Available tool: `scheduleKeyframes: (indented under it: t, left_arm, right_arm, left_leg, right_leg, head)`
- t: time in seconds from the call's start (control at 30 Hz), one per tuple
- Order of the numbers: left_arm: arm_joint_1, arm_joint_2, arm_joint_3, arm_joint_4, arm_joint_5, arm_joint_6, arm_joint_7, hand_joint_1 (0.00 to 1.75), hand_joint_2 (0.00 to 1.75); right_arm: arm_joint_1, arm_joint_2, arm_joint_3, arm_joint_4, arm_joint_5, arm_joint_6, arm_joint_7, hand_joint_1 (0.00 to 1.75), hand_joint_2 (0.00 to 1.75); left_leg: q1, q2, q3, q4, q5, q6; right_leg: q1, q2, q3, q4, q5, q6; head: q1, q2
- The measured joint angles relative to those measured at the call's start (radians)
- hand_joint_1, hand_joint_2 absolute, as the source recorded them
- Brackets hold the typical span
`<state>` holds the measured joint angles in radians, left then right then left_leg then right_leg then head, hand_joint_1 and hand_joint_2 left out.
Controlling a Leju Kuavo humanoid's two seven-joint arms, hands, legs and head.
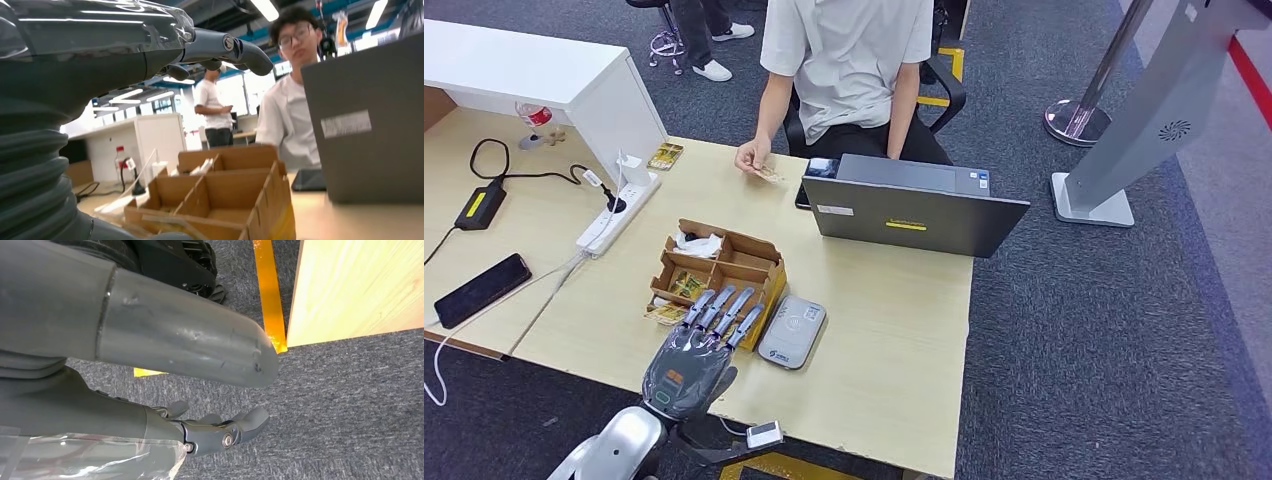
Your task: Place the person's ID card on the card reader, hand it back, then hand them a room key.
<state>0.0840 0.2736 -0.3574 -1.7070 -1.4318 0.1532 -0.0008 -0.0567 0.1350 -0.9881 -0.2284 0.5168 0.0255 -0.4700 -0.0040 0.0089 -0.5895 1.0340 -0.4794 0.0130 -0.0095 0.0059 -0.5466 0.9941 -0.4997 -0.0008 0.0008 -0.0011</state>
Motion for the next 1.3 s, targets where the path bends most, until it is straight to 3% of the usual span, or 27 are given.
scheduleKeyframes:
  t: [0.53, 0.7, 1.3]
  left_arm:
    - [-0.023, -0.01, 0.05, 0.078, 0.004, 0.046, 0.029, 0.0, 1.75]
    - [-0.069, -0.03, 0.105, 0.153, 0.003, 0.066, 0.031, 0.0, 1.75]
    - [-0.105, -0.044, 0.151, 0.291, 0.004, 0.077, 0.03, 0.0, 1.75]
  right_arm:
    - [0.0, -0.004, -0.012, 0.0, 0.038, 0.001, 0.0, 0.0, 0.0]
    - [-0.001, -0.004, -0.012, 0.0, 0.064, 0.004, 0.008, 0.0, 0.0]
    - [-0.003, -0.004, -0.011, 0.0, 0.09, 0.013, 0.014, 0.0, 0.0]
  left_leg:
    - [0.0, 0.0, 0.0, 0.0, 0.0, 0.0]
    - [0.0, -0.001, 0.0, 0.0, 0.0, 0.0]
    - [0.0, -0.001, 0.0, 0.0, 0.0, 0.0]
  right_leg:
    - [-0.001, 0.0, 0.0, 0.0, 0.0, 0.0]
    - [-0.001, 0.0, 0.0, 0.0, 0.0, 0.0]
    - [-0.001, 0.0, 0.0, 0.0, 0.0, 0.0]
  head:
    - [0.0, 0.0]
    - [0.0, 0.0]
    - [0.0, 0.0]
